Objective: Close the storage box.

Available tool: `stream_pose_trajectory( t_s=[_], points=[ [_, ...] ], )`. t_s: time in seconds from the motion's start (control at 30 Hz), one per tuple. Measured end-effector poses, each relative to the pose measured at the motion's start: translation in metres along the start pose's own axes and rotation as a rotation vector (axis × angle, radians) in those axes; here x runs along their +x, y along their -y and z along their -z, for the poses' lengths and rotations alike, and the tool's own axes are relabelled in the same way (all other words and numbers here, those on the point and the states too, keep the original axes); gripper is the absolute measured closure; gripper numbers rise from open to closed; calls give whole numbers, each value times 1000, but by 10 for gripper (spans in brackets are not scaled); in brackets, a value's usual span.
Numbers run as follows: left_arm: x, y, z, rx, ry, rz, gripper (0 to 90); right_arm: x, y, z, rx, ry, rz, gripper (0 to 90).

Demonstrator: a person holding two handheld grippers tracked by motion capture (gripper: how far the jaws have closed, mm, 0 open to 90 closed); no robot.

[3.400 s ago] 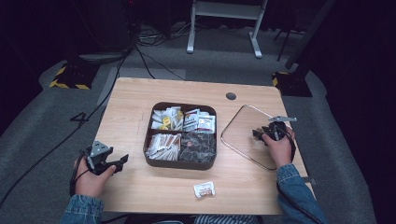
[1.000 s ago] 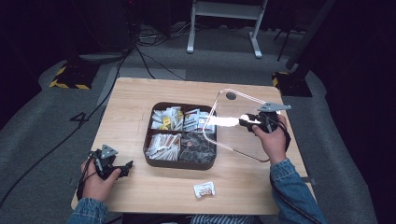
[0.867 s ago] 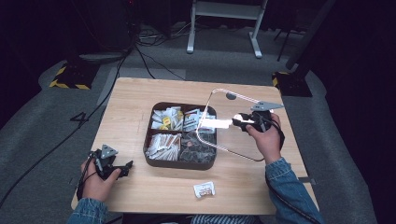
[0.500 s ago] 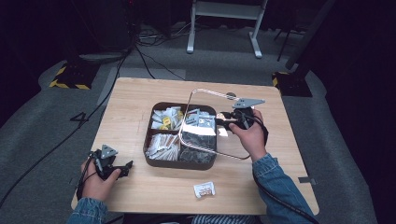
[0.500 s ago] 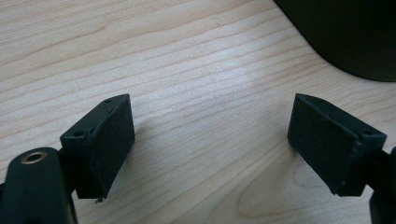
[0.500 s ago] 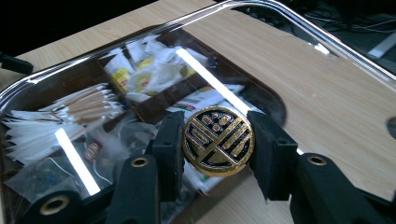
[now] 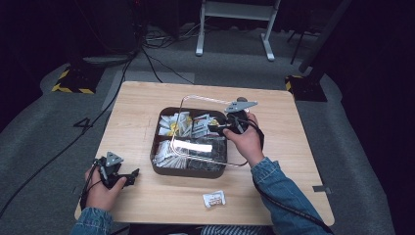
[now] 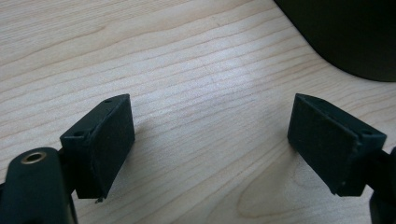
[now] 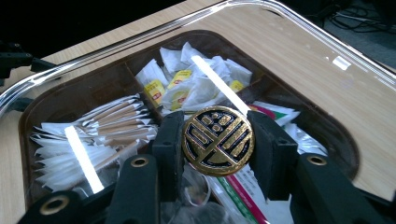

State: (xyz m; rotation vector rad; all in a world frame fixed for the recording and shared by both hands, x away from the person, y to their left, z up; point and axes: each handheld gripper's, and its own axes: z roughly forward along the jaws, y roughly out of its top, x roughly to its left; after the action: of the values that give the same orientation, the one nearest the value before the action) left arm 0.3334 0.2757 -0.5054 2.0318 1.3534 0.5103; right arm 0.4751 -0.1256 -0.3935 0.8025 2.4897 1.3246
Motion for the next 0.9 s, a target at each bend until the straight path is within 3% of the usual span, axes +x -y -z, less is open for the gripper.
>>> stream_pose_trajectory(
  t_s=[0.53,0.9],
  points=[
    [0,0,0,0,0,0,152,21,-6,-47,36,-45,37,587],
    [0,0,0,0,0,0,152,28,-2,-69,62,-44,34,587]
  ],
)
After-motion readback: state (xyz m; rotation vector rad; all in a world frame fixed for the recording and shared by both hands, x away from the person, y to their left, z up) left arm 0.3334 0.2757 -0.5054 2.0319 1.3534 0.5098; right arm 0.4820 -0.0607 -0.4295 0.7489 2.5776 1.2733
